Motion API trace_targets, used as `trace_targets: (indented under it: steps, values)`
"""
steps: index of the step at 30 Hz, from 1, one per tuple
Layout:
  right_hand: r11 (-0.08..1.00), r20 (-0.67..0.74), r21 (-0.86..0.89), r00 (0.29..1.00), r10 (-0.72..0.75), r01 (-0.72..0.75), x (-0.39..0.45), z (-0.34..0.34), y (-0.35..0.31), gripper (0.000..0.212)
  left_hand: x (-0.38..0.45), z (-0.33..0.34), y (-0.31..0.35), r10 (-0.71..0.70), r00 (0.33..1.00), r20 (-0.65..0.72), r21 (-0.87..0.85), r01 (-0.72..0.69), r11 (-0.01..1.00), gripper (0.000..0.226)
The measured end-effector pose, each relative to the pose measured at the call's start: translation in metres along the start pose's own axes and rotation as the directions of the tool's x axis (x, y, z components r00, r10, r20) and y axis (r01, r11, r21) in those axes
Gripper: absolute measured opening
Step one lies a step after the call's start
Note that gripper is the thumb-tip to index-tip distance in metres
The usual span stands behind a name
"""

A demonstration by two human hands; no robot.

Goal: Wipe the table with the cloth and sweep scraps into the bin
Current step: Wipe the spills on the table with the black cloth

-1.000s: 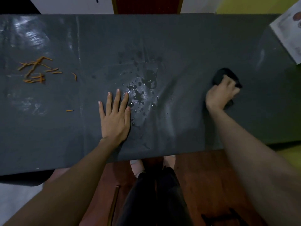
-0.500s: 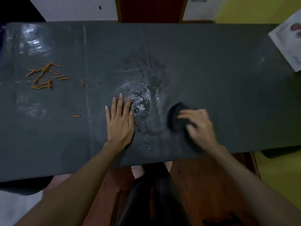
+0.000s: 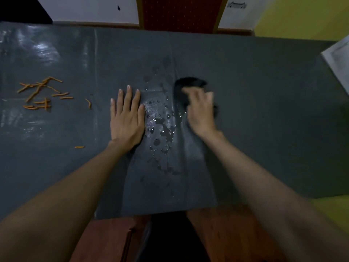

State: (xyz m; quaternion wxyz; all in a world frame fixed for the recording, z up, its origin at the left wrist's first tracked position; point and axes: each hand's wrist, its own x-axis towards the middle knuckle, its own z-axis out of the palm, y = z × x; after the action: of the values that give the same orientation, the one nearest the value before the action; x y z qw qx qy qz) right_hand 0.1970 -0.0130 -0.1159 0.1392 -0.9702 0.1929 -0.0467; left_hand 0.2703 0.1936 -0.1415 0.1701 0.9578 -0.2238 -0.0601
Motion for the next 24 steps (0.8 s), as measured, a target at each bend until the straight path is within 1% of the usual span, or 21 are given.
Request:
trace_targets:
  steps: [1,3,5,6,7,8,9,10,11,12,13,14,15,16,17,18,20,22,23,24]
  values:
    - [0.992,0.036,0.051,0.993,-0.115,0.113,-0.017,0.002,-0.014,0.058,0.0,-0.001,0.0,-0.001,1.0,-0.005,-0.017,0.001,1.0,0.058]
    - [0.95,0.105,0.182,0.956,-0.275,0.254,-0.054,-0.001,-0.023,0.051,-0.001,-0.003,0.001,0.0,1.0,-0.014,-0.031,0.0,1.0,0.058]
    - [0.886,0.166,0.268,0.888,-0.429,0.378,-0.078,-0.009,-0.01,0.044,-0.002,-0.004,0.001,0.007,1.0,-0.031,-0.03,-0.008,1.0,0.058]
    - [0.853,0.171,0.29,0.853,-0.493,0.435,-0.082,-0.015,0.002,0.042,-0.002,-0.004,0.001,0.011,0.999,-0.033,-0.027,-0.012,1.0,0.057]
    - [0.836,0.142,0.283,0.841,-0.522,0.471,-0.08,-0.02,0.015,0.04,-0.002,-0.004,0.001,0.011,0.999,-0.034,-0.022,-0.012,1.0,0.057]
    - [0.85,0.08,0.255,0.866,-0.494,0.461,-0.074,-0.025,0.029,0.039,-0.002,-0.003,0.001,0.009,0.999,-0.034,-0.018,-0.01,1.0,0.057]
    - [0.896,-0.009,0.214,0.918,-0.397,0.389,-0.066,-0.029,0.045,0.04,-0.001,-0.002,0.001,0.008,0.999,-0.032,-0.015,-0.008,1.0,0.057]
    - [0.956,-0.109,0.167,0.968,-0.224,0.24,-0.056,-0.03,0.062,0.044,-0.001,-0.002,0.0,0.008,1.0,-0.028,-0.012,-0.009,1.0,0.057]
    - [0.993,-0.207,0.12,0.978,0.008,0.017,-0.043,-0.033,0.079,0.049,-0.001,-0.001,0.0,0.008,1.0,-0.026,-0.007,-0.009,1.0,0.057]
    - [0.965,-0.286,0.097,0.922,0.26,-0.242,-0.026,-0.035,0.094,0.051,-0.001,-0.002,0.001,0.008,1.0,-0.025,0.0,-0.008,1.0,0.057]
    - [0.864,-0.337,0.123,0.799,0.499,-0.488,-0.009,-0.036,0.107,0.049,0.0,-0.002,0.001,0.007,1.0,-0.024,0.004,-0.007,1.0,0.056]
    - [0.723,-0.353,0.179,0.643,0.68,-0.667,0.01,-0.038,0.114,0.045,0.0,-0.002,0.001,0.004,1.0,-0.023,0.008,-0.004,1.0,0.056]
    - [0.608,-0.347,0.219,0.521,0.78,-0.763,0.029,-0.038,0.116,0.042,0.0,-0.002,0.002,0.0,1.0,-0.023,0.013,0.001,1.0,0.056]
    - [0.552,-0.332,0.221,0.47,0.818,-0.804,0.048,-0.036,0.112,0.04,0.0,-0.002,0.002,-0.005,1.0,-0.027,0.016,0.006,1.0,0.056]
    - [0.554,-0.319,0.192,0.482,0.816,-0.81,0.065,-0.033,0.104,0.04,0.0,-0.001,0.002,-0.01,0.999,-0.033,0.016,0.011,1.0,0.056]
    - [0.597,-0.307,0.158,0.535,0.787,-0.787,0.081,-0.029,0.093,0.039,0.0,-0.001,0.003,-0.017,0.999,-0.04,0.009,0.017,1.0,0.056]
    - [0.751,-0.263,0.098,0.711,0.652,-0.653,0.103,-0.017,0.064,0.041,-0.001,-0.001,0.004,-0.034,0.998,-0.057,-0.031,0.032,0.999,0.056]
    - [0.911,-0.175,0.032,0.895,0.41,-0.411,0.114,-0.005,0.029,0.048,-0.002,-0.001,0.004,-0.056,0.995,-0.082,-0.096,0.048,0.994,0.056]
    - [0.969,-0.122,0.016,0.961,0.247,-0.247,0.113,0.0,0.012,0.052,-0.002,-0.002,0.004,-0.071,0.993,-0.097,-0.125,0.058,0.99,0.056]
    - [0.997,-0.074,0.018,0.995,0.071,-0.07,0.108,0.005,-0.004,0.057,-0.003,-0.003,0.005,-0.089,0.99,-0.113,-0.15,0.072,0.986,0.056]
